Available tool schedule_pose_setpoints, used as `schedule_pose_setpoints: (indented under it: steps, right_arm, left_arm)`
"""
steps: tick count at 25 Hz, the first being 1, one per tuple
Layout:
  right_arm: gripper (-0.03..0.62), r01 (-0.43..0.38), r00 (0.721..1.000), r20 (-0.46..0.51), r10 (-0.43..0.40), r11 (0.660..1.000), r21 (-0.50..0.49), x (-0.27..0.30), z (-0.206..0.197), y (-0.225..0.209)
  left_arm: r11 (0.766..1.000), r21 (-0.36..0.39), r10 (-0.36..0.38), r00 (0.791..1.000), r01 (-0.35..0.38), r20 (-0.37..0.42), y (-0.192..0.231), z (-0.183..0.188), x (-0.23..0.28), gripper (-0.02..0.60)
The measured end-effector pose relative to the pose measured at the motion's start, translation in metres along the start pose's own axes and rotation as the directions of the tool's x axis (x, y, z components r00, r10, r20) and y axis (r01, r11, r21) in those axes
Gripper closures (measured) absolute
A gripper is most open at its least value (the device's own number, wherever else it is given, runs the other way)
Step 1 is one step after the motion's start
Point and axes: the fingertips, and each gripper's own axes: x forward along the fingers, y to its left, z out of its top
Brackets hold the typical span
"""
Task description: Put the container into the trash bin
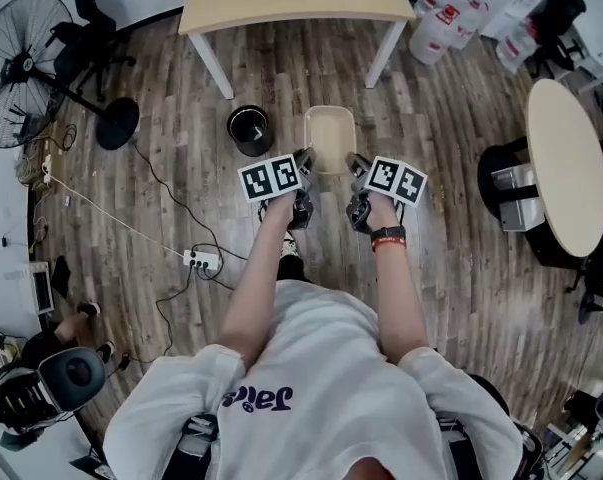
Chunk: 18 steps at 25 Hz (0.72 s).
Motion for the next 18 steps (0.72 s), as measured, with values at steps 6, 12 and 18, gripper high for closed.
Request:
schedule_pose_setpoints:
  steps: [6, 12, 18]
  right_arm:
    - [0.508, -0.016, 0.999, -0.046, 0.014, 0.999, -0.043, 0.068, 0.011, 0.044]
    - [0.508, -0.039, 0.996, -0.079, 0.031, 0.993, -0.110, 0.134, 0.025, 0.105]
    - [0.508, -0.061, 0.992, -0.118, 0.044, 0.987, -0.146, 0.186, 0.014, 0.149]
  left_arm:
    - [0.999, -0.023, 0.039, 0.999, -0.038, 0.022, 0.053, 0.058, -0.001, 0.500]
    - [0.997, -0.053, 0.066, 0.995, -0.063, 0.069, 0.107, 0.123, -0.016, 0.500]
    - [0.992, -0.088, 0.101, 0.989, -0.092, 0.109, 0.159, 0.158, -0.036, 0.500]
